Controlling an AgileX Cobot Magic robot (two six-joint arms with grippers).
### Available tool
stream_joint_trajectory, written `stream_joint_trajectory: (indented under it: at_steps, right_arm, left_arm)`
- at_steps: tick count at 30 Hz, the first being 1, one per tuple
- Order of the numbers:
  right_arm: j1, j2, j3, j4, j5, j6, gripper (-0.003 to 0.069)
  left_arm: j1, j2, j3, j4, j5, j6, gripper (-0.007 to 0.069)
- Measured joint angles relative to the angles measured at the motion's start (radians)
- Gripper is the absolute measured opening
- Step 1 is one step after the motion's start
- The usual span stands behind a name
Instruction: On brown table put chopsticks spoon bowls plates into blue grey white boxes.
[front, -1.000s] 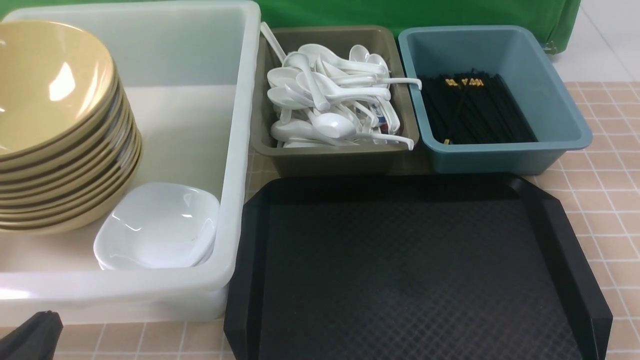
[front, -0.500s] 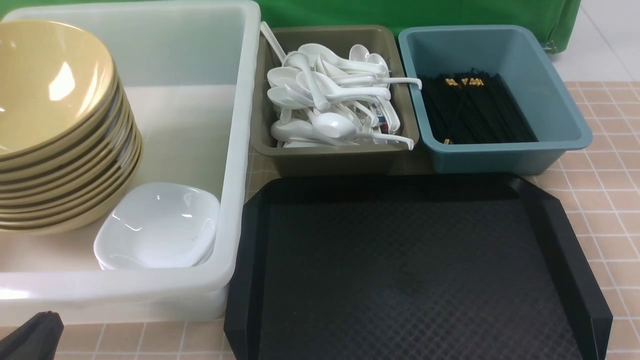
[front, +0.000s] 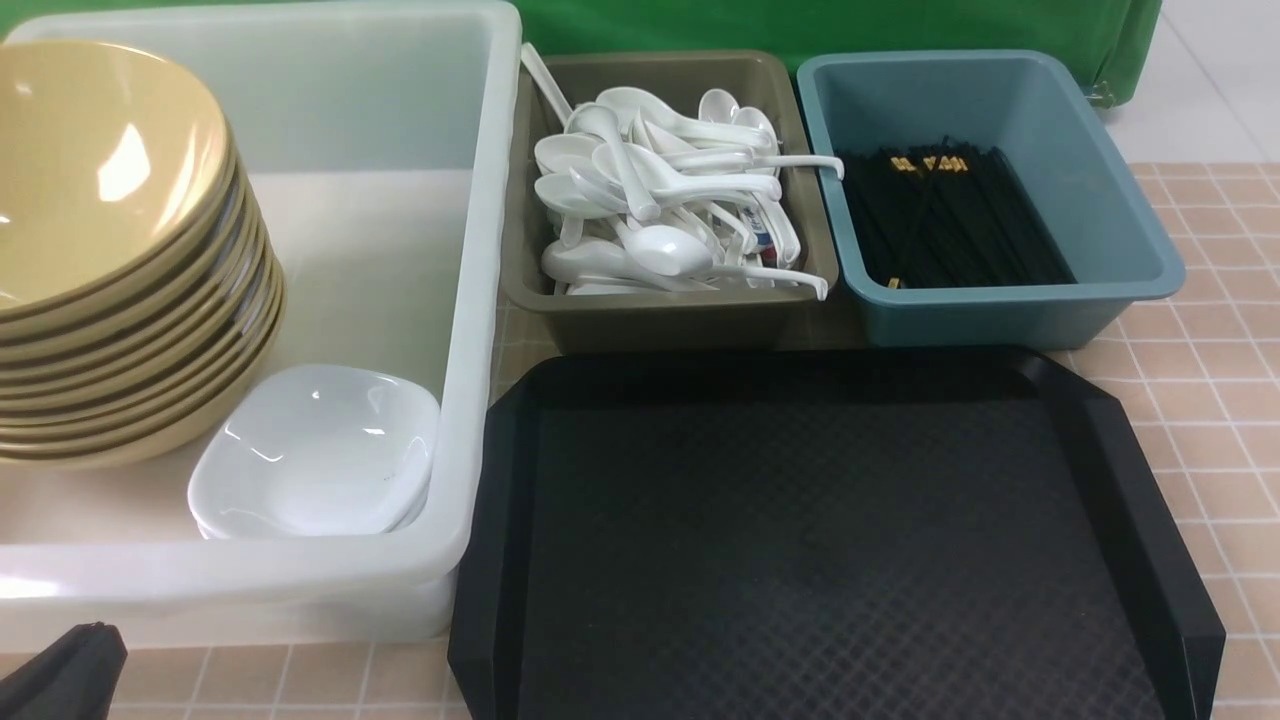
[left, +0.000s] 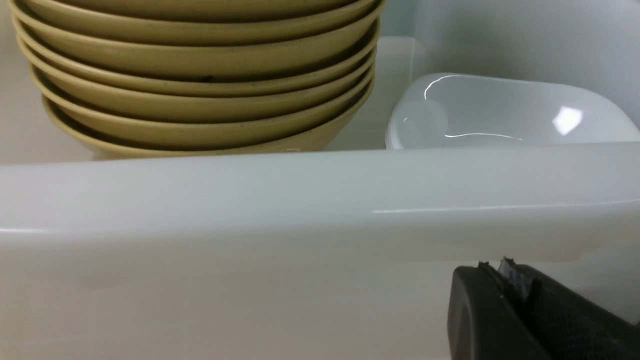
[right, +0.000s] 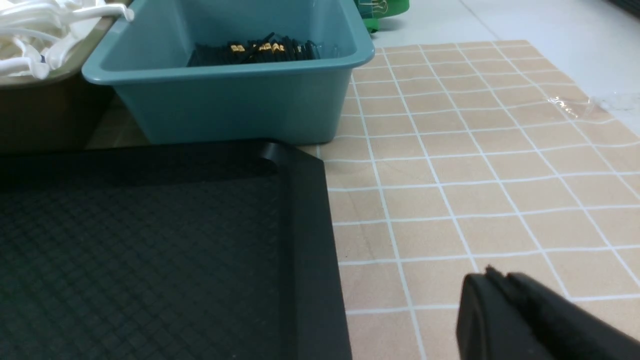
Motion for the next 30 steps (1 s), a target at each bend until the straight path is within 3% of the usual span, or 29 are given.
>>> stream_joint_trajectory:
  at_steps: [7,30]
  right_arm:
    - [0.000,0.000,0.000,0.000,0.000,0.000,0.0079]
    - [0.000,0.000,0.000,0.000,0.000,0.000,0.0101]
  left_arm:
    - [0.000,0.000,0.000,0.043,0.000,0.000,0.0001]
    - [0.000,0.000,0.000,0.000,0.000,0.000,0.0001]
